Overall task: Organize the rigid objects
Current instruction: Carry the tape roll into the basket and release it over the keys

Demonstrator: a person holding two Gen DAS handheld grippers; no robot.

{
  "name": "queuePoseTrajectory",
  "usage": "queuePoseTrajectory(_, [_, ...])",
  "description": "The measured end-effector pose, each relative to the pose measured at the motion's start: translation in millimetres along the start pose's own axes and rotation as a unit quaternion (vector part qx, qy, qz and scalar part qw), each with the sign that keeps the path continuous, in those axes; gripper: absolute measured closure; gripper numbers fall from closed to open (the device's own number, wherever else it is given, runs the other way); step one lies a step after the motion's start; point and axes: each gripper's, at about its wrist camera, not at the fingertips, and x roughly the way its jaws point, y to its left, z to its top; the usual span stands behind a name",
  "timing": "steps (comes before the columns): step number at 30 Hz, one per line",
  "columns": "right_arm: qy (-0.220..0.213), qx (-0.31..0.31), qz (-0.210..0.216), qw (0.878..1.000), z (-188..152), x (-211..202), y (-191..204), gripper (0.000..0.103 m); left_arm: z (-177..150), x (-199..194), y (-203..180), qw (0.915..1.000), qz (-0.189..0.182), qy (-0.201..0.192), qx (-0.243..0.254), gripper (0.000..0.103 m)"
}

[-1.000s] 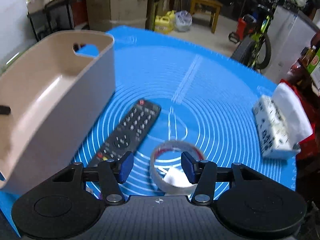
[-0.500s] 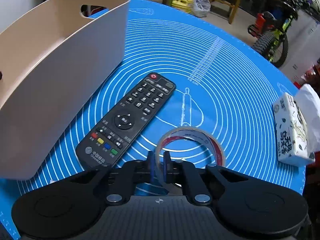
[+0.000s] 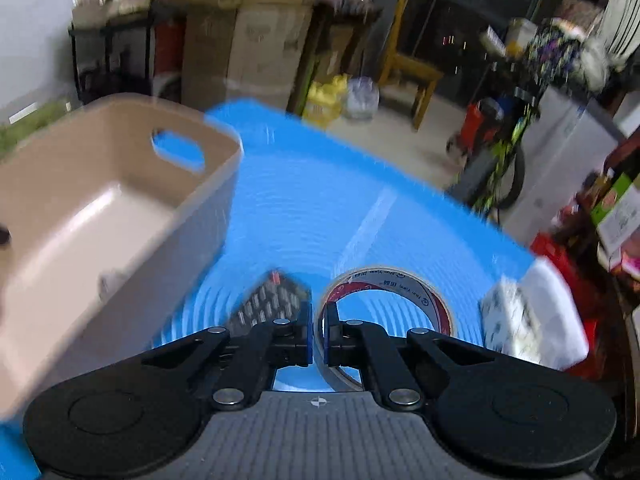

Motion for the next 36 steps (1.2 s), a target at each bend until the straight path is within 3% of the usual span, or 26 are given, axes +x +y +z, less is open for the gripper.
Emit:
queuePoseTrajectory(6, [-0.075, -0.011, 0.042, 0.996, 40.5, -23.5, 34.1, 0.087, 0.4, 0.0, 0.9, 1.0, 0.002, 0.0, 0.001, 0.094])
queuePoseTrajectory(12, [-0.085, -0.047, 0.085, 0.992, 69.8, -11.4, 82.6, 0.087, 0.3, 0.2, 0.4, 1.0, 0.002, 0.0, 0.001, 0.094])
queuePoseTrajectory(22, [0.009, -0.071, 0.136, 0.988, 69.0, 51.5, 150.9, 0.087, 0.5, 0.6, 0.2, 1.0, 0.003, 0.0, 0.002, 0.094])
queuePoseTrajectory(36, [0.121, -0.068, 0.163, 0.977, 53.4, 93.4, 169.0, 0.087, 0.1, 1.6, 0.2, 1.0, 0.004, 0.0, 0.005, 0.094])
